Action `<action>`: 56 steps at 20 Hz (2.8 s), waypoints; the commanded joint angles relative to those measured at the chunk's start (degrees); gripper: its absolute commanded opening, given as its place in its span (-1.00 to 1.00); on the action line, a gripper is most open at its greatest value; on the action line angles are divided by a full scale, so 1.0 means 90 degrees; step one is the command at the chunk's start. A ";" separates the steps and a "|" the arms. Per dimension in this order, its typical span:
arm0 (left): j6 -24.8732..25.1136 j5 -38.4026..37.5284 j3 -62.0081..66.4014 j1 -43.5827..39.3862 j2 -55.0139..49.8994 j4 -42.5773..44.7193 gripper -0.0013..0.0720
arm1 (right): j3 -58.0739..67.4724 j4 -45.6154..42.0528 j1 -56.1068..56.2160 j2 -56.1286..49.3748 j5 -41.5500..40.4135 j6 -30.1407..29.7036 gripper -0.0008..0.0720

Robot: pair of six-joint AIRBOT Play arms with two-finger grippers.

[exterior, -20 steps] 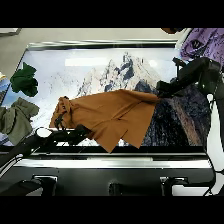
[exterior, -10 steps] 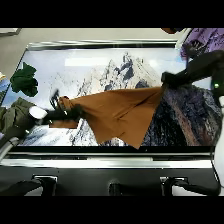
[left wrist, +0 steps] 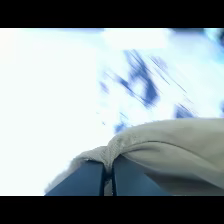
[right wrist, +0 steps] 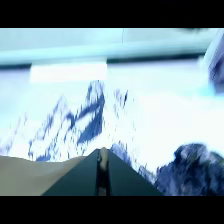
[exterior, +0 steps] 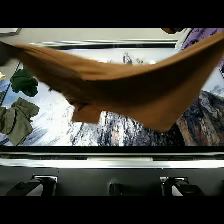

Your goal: Fold the clothes and pants, and hang the long-sleeved shirts on hangers.

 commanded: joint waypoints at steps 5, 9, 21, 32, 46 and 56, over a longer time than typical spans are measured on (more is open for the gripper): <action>-0.0848 -0.0894 0.0826 0.0080 0.1508 0.1661 -0.92 | 0.0068 -0.0367 0.0002 0.2157 -0.0364 0.0556 -0.90; -0.1027 -0.0891 0.0777 0.0080 0.1243 0.1676 -0.92 | 0.0066 -0.0593 0.0002 0.1734 -0.0415 0.0843 -0.90; -0.0107 0.0117 0.0767 0.0078 -0.4218 0.1401 -0.92 | 0.0061 -0.0597 0.0005 -0.4248 -0.0236 0.0823 -0.90; 0.0185 0.2001 0.0772 0.0092 -0.5447 0.1200 -0.91 | 0.0061 -0.0600 0.0005 -0.5416 0.1115 0.0867 -0.90; 0.0238 -0.1151 0.0760 0.0170 -0.6210 0.1341 -0.92 | 0.0046 -0.0177 0.0012 -0.6460 -0.1596 0.0855 -0.90; -0.0245 -0.1617 0.0937 0.0663 -0.5659 0.1311 0.70 | 0.0046 -0.1302 0.0027 -0.6052 -0.1960 0.0546 0.14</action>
